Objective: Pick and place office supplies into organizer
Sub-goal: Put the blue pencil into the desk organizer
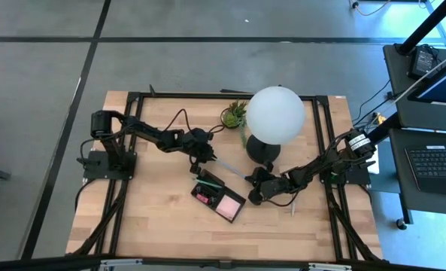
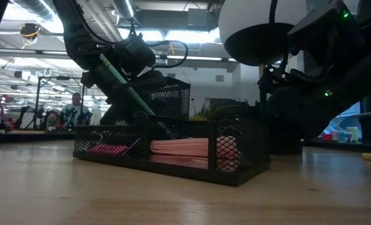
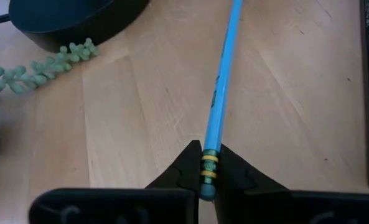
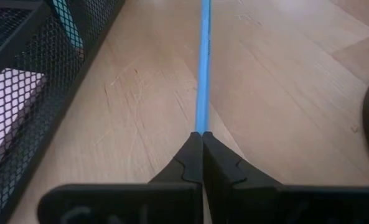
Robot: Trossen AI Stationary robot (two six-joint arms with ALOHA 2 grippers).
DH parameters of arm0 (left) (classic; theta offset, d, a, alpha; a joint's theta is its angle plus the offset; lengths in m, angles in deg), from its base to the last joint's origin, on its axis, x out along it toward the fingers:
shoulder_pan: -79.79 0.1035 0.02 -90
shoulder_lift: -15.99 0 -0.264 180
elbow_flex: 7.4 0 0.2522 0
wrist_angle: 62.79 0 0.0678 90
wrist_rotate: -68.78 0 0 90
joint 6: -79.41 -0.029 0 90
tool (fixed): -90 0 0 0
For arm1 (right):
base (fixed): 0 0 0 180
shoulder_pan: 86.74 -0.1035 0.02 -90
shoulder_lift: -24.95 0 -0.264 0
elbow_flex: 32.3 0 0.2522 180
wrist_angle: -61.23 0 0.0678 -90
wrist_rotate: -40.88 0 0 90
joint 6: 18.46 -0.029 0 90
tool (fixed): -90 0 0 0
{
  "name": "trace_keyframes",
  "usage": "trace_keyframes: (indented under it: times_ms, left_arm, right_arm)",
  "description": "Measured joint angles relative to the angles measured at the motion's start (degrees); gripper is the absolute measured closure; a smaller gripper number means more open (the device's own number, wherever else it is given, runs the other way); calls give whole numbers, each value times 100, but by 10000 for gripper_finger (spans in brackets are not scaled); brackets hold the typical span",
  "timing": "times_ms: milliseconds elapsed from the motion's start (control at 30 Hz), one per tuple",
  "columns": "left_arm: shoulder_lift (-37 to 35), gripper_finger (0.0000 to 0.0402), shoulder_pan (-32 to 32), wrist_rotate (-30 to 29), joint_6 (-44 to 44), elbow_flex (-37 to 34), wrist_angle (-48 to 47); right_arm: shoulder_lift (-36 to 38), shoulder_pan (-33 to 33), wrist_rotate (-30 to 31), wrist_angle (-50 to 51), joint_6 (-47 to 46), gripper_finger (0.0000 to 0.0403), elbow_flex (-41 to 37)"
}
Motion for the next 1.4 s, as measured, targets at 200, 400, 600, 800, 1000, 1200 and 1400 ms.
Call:
trace_keyframes:
  times_ms: [200,400,600,800,1000,1200,1400]
  left_arm:
    - [0,389,0,-2,-2,0,-7]
    - [-107,389,-2,-2,-36,2,-36]
    - [-533,390,-6,-17,-39,11,-284]
    - [-1082,394,7,-303,-3,33,-620]
    - [-1908,394,-27,-296,-26,22,-1295]
    - [-3083,394,-314,-266,-217,22,-2443]
    - [-4161,394,-790,-252,50,20,-3633]
  right_arm:
    - [-3,-18,11,-225,289,390,-7]
    - [-8,-57,-34,-280,285,321,2]
    - [213,-148,-83,-150,346,253,-15]
    - [788,-354,-120,-97,709,230,-4]
    - [1249,-709,-63,854,57,229,-4]
    - [1302,-960,-39,1213,-522,229,-2]
    - [1302,-982,-9,1303,-641,229,0]
